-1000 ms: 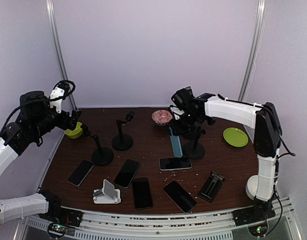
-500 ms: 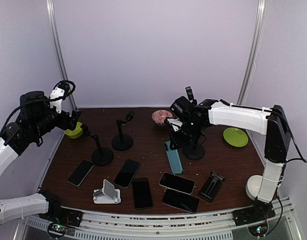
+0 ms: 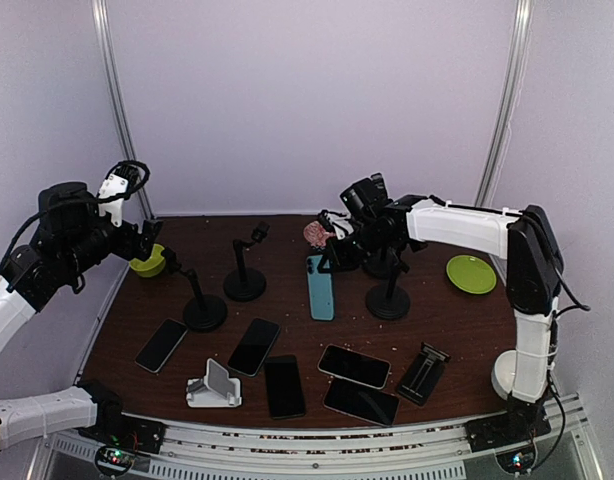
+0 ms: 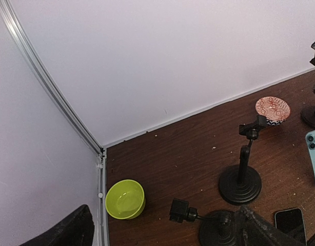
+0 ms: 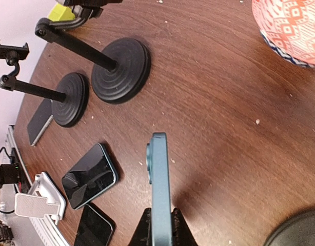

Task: Remove the phone from the phone stand
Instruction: Place the phone at the center of the board.

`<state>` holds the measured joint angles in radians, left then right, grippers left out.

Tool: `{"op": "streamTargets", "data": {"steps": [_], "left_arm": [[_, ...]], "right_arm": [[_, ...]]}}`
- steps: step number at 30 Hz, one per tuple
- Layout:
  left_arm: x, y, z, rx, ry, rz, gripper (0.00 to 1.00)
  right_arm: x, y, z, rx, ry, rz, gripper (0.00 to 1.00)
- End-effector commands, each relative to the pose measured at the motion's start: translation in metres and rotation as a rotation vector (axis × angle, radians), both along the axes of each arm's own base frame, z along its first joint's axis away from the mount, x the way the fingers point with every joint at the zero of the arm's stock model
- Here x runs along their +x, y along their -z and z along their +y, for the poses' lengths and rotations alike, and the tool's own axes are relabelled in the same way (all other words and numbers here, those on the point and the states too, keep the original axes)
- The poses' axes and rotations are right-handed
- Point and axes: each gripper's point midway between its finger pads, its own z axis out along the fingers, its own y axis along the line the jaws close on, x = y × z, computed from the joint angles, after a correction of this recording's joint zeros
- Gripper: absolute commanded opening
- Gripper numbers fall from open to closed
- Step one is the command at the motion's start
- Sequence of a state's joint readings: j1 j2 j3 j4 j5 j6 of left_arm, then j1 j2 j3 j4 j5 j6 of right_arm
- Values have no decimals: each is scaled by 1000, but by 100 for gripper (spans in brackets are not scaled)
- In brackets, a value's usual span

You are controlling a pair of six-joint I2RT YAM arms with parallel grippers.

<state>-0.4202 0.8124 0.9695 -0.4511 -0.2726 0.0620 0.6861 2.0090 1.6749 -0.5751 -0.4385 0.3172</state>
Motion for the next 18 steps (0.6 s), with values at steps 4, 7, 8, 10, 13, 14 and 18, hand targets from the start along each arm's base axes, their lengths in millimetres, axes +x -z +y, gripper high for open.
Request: {"op": "streamTargets", "data": {"steps": [4,7,8,10,13,14,18], "left_arm": [[0,-1,1,5,2,-13,97],[0,-1,1,7,2,-14,97],[-1,-2,1,6,1,-17,97],[-1,-2,1,6,1,-16,97],[-1,-2,1,6,0,-18,97],[-1,-2,2,7,-1,-17,97],[0,-1,1,12,-2,-13,97]], "right_arm": [[3,-3,31,203,-131,12,0],[3,6,33,220,-150,34,0],[3,10,32,220,-150,50,0],[2,18,30,223,-147,85,0],[2,29,25,214,-122,122,2],[2,34,23,201,-111,131,3],[6,48,13,150,-71,146,9]]}}
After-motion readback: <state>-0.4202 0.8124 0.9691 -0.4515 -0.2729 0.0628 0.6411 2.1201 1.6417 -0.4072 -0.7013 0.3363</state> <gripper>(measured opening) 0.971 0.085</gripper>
